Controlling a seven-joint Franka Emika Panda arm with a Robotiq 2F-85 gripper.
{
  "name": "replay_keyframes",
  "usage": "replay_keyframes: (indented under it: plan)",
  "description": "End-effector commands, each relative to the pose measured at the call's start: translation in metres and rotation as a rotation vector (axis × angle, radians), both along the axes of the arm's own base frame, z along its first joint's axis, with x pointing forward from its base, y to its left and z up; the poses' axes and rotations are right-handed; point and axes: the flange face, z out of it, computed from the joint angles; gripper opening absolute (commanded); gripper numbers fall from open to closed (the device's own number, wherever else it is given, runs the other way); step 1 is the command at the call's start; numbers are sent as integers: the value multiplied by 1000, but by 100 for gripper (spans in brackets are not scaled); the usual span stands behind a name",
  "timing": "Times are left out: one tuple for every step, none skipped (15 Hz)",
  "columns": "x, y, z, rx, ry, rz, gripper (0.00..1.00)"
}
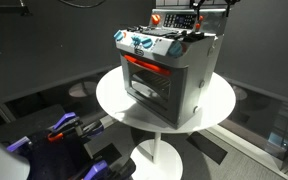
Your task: Press the top orange button on the microwave controlling panel of the stove
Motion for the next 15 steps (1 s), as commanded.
replay_keyframes:
  plan:
    - [10, -3, 7, 7, -13, 12, 100]
    - [11, -3, 7, 7, -14, 12, 100]
    - [12, -3, 7, 7, -16, 12, 100]
    - [13, -3, 7, 7, -17, 12, 100]
    - [14, -3, 7, 7, -19, 12, 100]
    - [15, -4, 7, 7, -19, 11, 100]
    - [16, -4, 6, 8, -19, 10, 100]
    - [16, -4, 6, 9, -18, 10, 100]
    - [17, -4, 5, 9, -19, 9, 100]
    - [18, -4, 5, 8, -19, 10, 100]
    - [19, -4, 5, 8, -20, 10, 100]
    - [20, -4, 5, 8, -22, 9, 100]
    - [21, -3, 5, 8, -23, 9, 100]
    - [23, -3, 6, 9, -26, 10, 100]
    - [24, -3, 6, 9, -29, 10, 100]
